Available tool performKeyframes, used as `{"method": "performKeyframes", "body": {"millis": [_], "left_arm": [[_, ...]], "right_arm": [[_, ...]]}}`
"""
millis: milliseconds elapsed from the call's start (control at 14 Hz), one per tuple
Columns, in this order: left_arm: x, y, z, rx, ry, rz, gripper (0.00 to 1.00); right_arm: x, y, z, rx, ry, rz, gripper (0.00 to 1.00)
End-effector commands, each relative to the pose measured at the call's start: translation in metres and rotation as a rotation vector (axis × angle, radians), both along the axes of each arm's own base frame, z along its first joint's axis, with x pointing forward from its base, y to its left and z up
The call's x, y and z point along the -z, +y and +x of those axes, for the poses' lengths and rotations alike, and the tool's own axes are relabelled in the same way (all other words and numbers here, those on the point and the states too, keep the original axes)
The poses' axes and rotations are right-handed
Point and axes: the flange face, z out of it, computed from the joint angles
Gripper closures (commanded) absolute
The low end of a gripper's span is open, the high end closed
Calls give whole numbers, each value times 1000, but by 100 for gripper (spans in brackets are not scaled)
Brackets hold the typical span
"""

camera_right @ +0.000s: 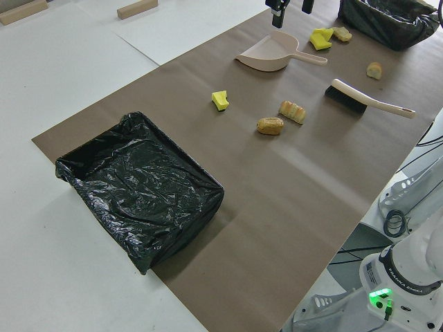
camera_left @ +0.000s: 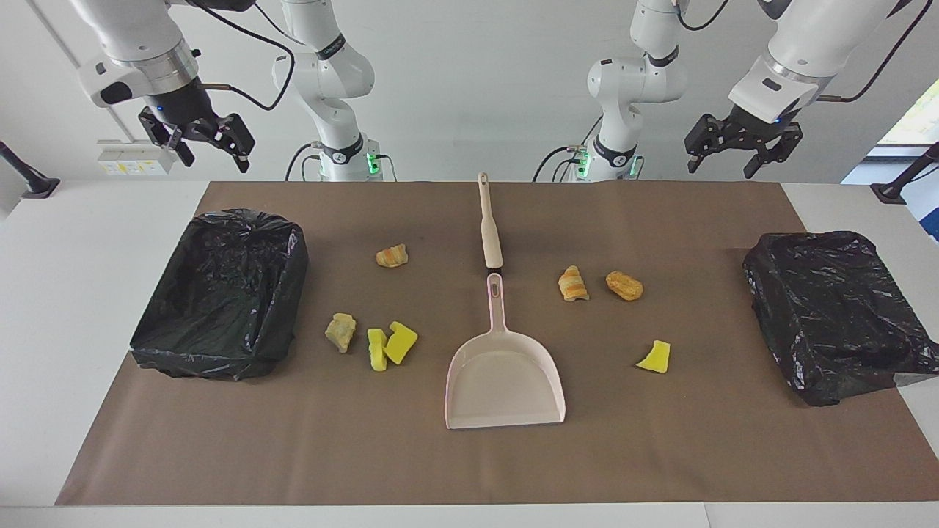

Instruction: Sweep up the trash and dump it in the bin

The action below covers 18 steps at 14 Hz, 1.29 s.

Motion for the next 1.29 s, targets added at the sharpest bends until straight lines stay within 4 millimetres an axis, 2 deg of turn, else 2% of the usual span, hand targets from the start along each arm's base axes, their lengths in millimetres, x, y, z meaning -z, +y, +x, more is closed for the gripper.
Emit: {"method": "performKeyframes", "body": {"millis": [0, 143, 286, 429, 786, 1071, 1214], "left_arm": [[6, -16, -23, 14, -5, -9, 0], [16, -43, -26, -26, -9, -2, 0], [41, -85, -32, -100, -11, 10, 0], [68, -119, -47, -116, -23, 10, 0], [136, -212, -106, -112, -96, -28, 0], [186, -279, -165, -51, -111, -49, 0], [228, -306, -201, -55, -94, -36, 0]], "right_arm": [[1, -1, -9, -18, -1, -1, 0], [1, -1, -12, -18, 1, 1, 0], [2, -1, -12, -18, 2, 1, 0], [2, -1, -12, -18, 2, 1, 0], [2, -1, -12, -18, 2, 3, 0], [1, -1, -13, -18, 4, 5, 0], [3, -1, -14, -19, 7, 5, 0]]}}
